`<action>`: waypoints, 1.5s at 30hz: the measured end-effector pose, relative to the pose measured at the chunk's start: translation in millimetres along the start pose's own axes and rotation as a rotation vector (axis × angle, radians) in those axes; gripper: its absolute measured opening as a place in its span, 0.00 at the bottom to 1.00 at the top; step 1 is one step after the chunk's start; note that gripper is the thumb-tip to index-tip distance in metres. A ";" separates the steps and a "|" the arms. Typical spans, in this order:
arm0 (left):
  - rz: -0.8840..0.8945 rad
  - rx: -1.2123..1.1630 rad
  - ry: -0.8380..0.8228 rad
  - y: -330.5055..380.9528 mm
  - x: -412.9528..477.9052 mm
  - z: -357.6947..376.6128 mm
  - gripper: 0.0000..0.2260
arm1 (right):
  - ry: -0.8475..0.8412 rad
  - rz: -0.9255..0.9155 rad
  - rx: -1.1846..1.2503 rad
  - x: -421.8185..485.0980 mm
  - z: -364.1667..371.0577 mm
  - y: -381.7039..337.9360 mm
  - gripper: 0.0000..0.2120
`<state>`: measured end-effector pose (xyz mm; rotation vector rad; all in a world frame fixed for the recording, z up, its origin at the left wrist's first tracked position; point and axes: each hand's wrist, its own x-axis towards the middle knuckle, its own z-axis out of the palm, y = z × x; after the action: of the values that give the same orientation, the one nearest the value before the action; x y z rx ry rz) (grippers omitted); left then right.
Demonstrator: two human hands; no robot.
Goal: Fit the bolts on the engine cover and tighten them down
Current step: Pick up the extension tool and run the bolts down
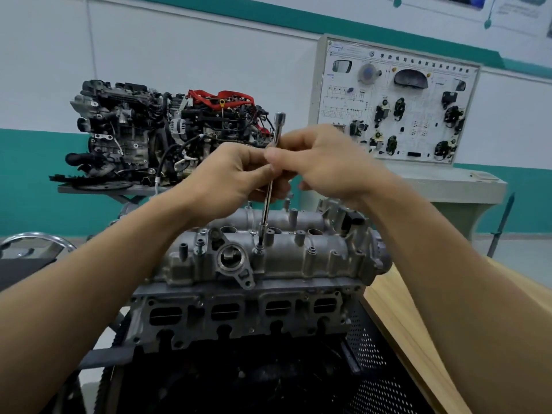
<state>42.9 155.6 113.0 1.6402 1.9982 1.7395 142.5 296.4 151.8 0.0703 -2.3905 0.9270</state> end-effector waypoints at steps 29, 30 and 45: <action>0.027 0.222 0.128 -30.2 -18.7 9.6 0.07 | 0.069 -0.035 0.430 9.4 39.5 20.9 0.10; 0.010 0.227 0.089 -29.4 -18.4 9.3 0.08 | 0.030 -0.034 0.439 8.3 37.6 22.1 0.09; -0.002 0.289 0.113 -26.3 -23.2 14.1 0.06 | 0.097 -0.042 0.457 2.2 45.9 31.5 0.09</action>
<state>44.4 154.2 75.2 1.6438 2.3990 1.6411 110.5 291.5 106.4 0.2415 -2.0401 1.4050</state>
